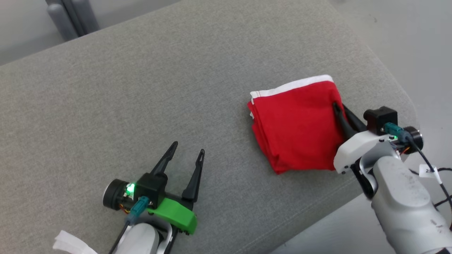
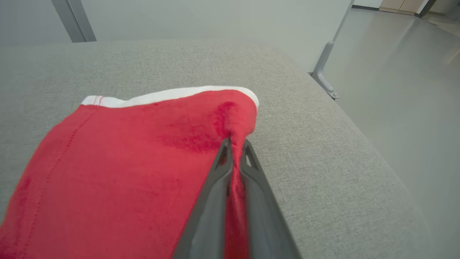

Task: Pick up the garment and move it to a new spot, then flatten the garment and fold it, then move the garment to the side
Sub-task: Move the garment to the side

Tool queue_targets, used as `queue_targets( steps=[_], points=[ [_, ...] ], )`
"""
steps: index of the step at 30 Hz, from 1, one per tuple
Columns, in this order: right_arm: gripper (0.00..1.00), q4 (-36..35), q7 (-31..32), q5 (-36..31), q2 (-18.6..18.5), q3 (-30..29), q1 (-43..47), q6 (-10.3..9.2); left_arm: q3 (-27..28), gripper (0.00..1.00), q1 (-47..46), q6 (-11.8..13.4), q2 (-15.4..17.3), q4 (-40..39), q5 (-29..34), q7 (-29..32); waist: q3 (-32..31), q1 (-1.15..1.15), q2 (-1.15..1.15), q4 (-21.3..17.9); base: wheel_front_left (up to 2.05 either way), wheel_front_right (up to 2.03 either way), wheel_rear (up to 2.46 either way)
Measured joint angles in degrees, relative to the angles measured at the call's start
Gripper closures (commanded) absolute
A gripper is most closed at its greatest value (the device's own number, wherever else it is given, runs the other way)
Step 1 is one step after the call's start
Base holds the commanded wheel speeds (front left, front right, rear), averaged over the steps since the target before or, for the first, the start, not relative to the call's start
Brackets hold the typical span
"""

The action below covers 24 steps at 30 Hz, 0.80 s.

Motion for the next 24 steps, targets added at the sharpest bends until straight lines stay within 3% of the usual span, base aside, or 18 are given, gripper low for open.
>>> queue_targets(
  steps=[8,13,18,22,23,24],
  points=[
    [1.00,4.8,0.0,-5.3,-5.6,-3.9,-14.3,0.00,-1.2,0.00,-5.2,0.0,3.2,-2.2,0.6,0.0,6.2,0.00,0.00,3.3,0.00,0.00,0.00],
    [1.00,11.4,0.0,-10.7,-11.4,-8.8,-22.0,0.00,-2.0,0.00,-8.5,0.0,4.7,-3.6,0.6,0.0,11.8,0.01,0.00,6.6,0.00,0.00,0.00],
    [1.00,16.1,0.1,-16.7,-16.8,-16.1,-26.4,0.00,-3.0,0.00,-10.2,-0.2,4.7,-4.8,0.6,-0.1,16.3,0.01,0.00,10.4,0.00,0.00,0.00],
    [1.00,17.0,0.4,-21.1,-19.0,-21.5,-28.3,0.00,-3.3,0.00,-11.1,-0.2,4.0,-5.6,0.6,-0.2,18.6,0.01,0.00,13.1,0.00,0.00,0.00],
    [0.98,17.0,0.4,-22.6,-19.4,-23.4,-28.7,0.00,-3.4,0.00,-11.4,-0.2,3.6,-5.7,0.6,-0.3,19.3,0.01,0.00,13.8,0.00,0.00,0.00],
    [0.75,16.8,0.4,-23.3,-19.6,-25.0,-28.8,0.01,-3.4,0.00,-11.6,-0.2,3.4,-5.8,0.6,-0.3,19.6,0.01,0.00,14.3,0.00,0.00,0.00]
  ],
)
